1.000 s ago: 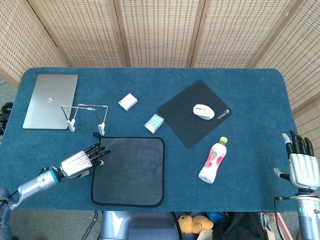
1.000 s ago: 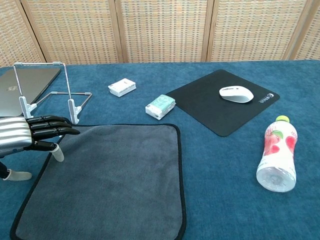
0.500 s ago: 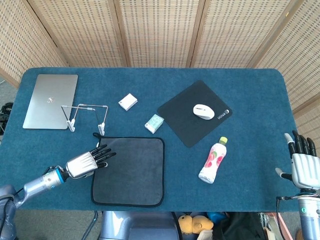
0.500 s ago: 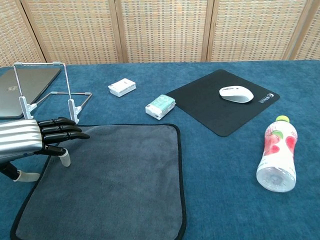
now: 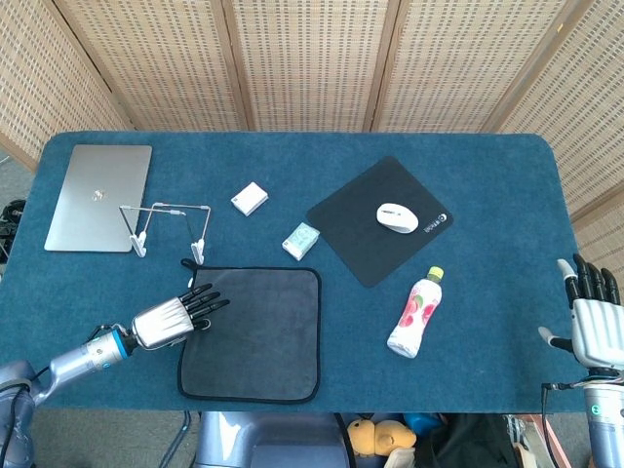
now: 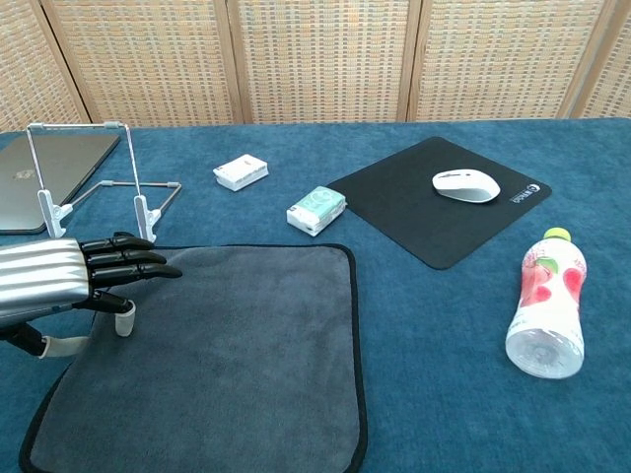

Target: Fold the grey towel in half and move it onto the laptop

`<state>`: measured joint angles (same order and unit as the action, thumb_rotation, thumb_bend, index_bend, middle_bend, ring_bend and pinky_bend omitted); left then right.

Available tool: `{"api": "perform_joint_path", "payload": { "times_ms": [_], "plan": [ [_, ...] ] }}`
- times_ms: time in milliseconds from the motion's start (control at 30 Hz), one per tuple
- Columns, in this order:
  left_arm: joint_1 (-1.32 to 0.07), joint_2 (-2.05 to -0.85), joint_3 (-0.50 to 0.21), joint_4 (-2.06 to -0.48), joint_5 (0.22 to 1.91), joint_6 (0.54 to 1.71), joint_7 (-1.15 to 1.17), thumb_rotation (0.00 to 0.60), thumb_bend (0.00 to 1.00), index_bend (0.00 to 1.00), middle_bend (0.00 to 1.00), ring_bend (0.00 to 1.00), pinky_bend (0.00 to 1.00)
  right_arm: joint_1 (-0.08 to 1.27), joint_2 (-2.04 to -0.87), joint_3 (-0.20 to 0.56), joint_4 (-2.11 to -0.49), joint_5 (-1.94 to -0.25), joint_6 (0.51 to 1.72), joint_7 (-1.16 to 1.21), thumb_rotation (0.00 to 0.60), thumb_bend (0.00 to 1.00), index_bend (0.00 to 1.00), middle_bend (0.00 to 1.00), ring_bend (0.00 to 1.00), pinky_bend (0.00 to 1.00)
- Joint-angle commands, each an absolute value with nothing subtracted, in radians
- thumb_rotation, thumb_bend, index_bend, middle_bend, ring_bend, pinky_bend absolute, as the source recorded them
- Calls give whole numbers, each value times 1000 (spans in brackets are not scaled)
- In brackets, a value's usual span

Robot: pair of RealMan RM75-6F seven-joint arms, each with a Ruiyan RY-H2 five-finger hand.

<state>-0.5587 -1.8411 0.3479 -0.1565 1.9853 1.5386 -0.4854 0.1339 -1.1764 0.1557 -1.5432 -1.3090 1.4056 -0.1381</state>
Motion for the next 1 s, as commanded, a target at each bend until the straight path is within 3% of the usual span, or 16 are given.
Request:
{"api": "perform_joint_path", "payload": {
  "times_ms": [33, 267, 467, 1000],
  "plan": [
    [-559, -1840, 350, -156, 1982, 1541, -486, 600, 446, 458, 0, 0, 0, 134, -1176, 154, -1544, -1309, 1404, -139, 600, 0, 0, 0, 0, 0],
    [-560, -1839, 357, -157, 1976, 1550, -488, 600, 454, 468, 0, 0, 0, 135, -1174, 153, -1548, -1309, 1401, -138, 600, 0, 0, 0, 0, 0],
    [-561, -1839, 357, -158, 1967, 1554, -488, 600, 481, 623, 0, 0, 0, 135, -1170, 151, -1552, -1311, 1401, -134, 600, 0, 0, 0, 0, 0],
    [-594, -1854, 346, -178, 1950, 1620, -467, 600, 500, 711, 0, 0, 0, 133, -1155, 150, -1564, -1316, 1400, -104, 600, 0, 0, 0, 0, 0]
  ]
}}
